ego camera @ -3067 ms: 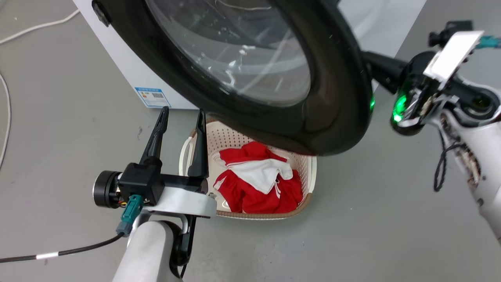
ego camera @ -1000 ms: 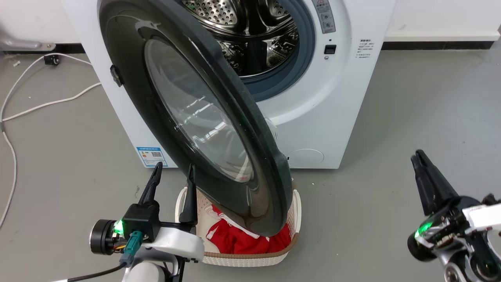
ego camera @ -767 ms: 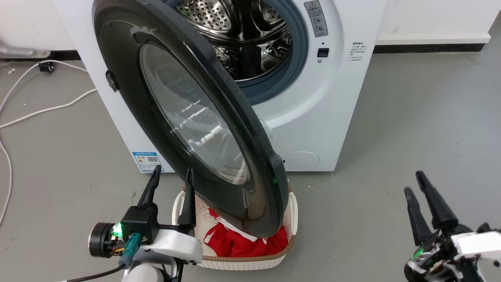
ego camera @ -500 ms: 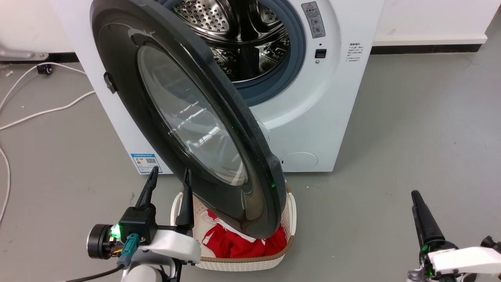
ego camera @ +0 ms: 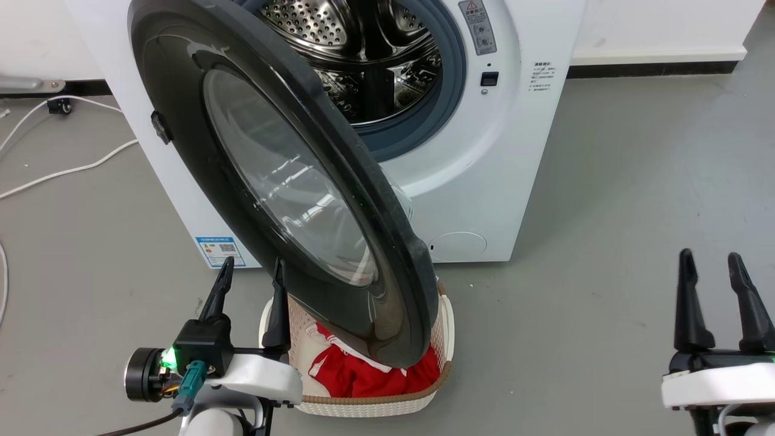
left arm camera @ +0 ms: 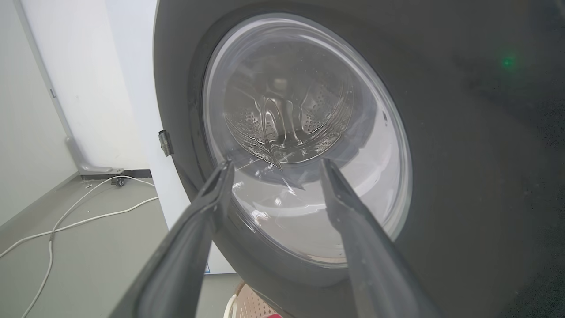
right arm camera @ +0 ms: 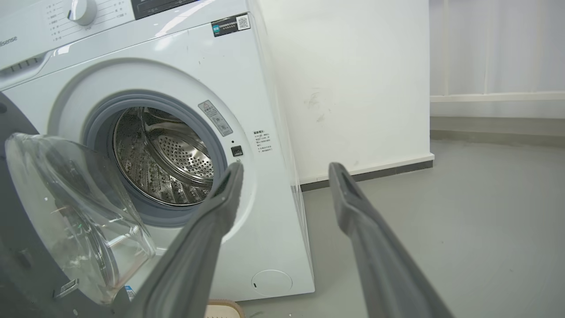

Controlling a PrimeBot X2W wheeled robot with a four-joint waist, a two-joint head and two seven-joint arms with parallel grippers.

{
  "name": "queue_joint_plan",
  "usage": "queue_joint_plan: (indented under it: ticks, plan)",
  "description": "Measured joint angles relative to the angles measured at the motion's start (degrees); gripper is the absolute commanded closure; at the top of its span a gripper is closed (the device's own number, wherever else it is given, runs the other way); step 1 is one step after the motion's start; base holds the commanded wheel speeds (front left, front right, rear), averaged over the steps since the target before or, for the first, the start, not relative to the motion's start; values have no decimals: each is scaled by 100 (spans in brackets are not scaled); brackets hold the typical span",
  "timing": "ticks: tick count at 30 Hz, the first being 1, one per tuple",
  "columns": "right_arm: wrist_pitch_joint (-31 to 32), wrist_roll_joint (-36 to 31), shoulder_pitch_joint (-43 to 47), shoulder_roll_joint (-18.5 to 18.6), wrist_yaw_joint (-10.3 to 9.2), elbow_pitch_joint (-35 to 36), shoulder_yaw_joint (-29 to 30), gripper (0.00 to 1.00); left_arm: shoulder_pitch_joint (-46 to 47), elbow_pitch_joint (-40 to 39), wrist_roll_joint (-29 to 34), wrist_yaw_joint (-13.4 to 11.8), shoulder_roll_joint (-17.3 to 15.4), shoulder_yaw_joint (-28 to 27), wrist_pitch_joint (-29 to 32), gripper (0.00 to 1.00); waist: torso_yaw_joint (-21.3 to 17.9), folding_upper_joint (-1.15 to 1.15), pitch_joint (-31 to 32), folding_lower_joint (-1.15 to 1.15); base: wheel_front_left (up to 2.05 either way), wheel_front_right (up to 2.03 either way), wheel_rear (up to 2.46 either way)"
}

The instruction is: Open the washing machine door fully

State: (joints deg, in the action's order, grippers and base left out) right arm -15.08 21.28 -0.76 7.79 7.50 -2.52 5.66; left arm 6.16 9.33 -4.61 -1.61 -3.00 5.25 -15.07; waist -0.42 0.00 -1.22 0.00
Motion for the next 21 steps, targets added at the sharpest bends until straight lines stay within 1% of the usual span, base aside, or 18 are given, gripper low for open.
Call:
queue_joint_plan:
  ticks: [1,4,7,10,15,21]
  plan:
    - [-1,-413,42,-71,0,130,10,0,0,0,2,0,1,-14,0,0,-3,0,-5,0,0,0,0]
    - [85,-1356,186,-237,0,424,-32,0,4,1,32,2,2,-25,0,0,-5,0,-5,0,0,0,0]
    - [207,-1840,379,-366,1,553,-119,0,9,2,35,8,0,-42,0,0,-3,0,-5,0,0,0,0]
    - [259,-2018,560,-441,1,548,-137,0,12,0,43,9,1,-44,0,0,2,0,-7,0,0,0,0]
    - [258,-2027,584,-470,1,505,-110,0,10,-2,51,9,1,-57,0,0,-21,0,-4,0,0,0,0]
    - [303,-1880,576,-478,1,517,-104,0,11,1,64,18,1,-49,0,0,-24,0,-26,0,0,0,0]
